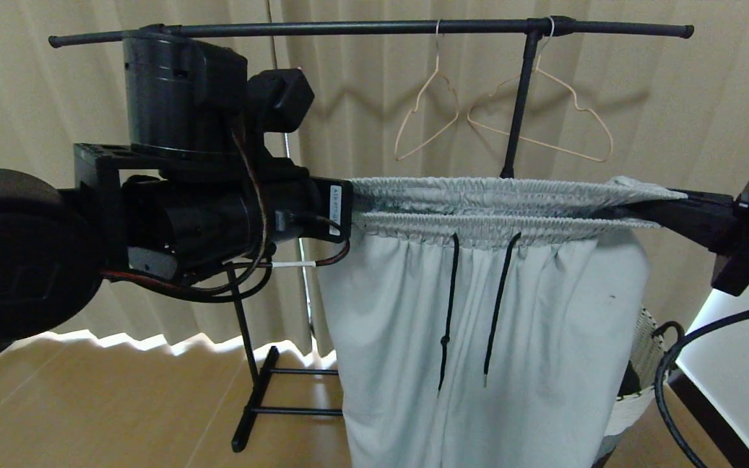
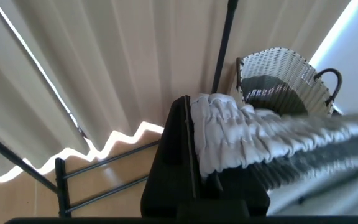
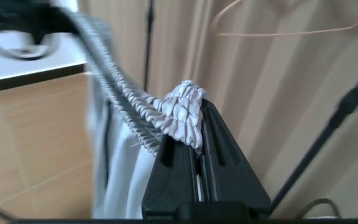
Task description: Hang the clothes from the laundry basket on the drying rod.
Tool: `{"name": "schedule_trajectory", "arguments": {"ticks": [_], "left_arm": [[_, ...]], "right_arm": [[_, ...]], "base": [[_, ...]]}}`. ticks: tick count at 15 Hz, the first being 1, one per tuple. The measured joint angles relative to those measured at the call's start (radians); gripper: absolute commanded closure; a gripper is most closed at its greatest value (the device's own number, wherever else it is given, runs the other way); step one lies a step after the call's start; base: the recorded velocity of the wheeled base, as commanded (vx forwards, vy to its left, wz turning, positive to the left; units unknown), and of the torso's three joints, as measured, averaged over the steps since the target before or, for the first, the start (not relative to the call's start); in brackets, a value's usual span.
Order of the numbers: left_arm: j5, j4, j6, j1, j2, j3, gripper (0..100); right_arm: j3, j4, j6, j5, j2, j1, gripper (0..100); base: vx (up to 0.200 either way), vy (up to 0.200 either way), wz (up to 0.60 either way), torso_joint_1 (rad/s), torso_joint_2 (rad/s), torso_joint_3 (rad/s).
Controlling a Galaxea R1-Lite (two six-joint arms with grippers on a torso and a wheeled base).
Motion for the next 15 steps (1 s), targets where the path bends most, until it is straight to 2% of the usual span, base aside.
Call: {"name": "schedule_trajectory", "arguments": {"ticks": [3,6,8,12,15], "left_arm": [[-0.002,0.036,-0.003,-0.018,-0.05,0.007,100],[0.0,0.096,-0.018,-0.091,-0.116,0.039,100],[-0.001,0.122,-0.02,-0.122,-0.159,0.06,100],[-0.003,0.118,-0.02,-0.153,-0.215,0.134,100],[-0.001,0.117,-0.02,-0.166,-0.233,0.155,100]], "right_arm": [[-0.068,-0.033,0.001,-0.023,0.08,-0.01,100],[-0.093,-0.188,0.003,-0.03,0.177,-0.012,100],[-0.12,-0.244,0.005,-0.033,0.244,-0.009,100],[-0.189,-0.253,0.007,-0.035,0.335,0.007,100],[-0.199,-0.252,0.007,-0.062,0.356,0.021,100]], "base": [[0.0,0.0,0.0,0.0,0.0,0.0],[0.0,0.0,0.0,0.0,0.0,0.0],[0.0,0.0,0.0,0.0,0.0,0.0],[0.0,0.0,0.0,0.0,0.0,0.0],[0.0,0.0,0.0,0.0,0.0,0.0]]}}
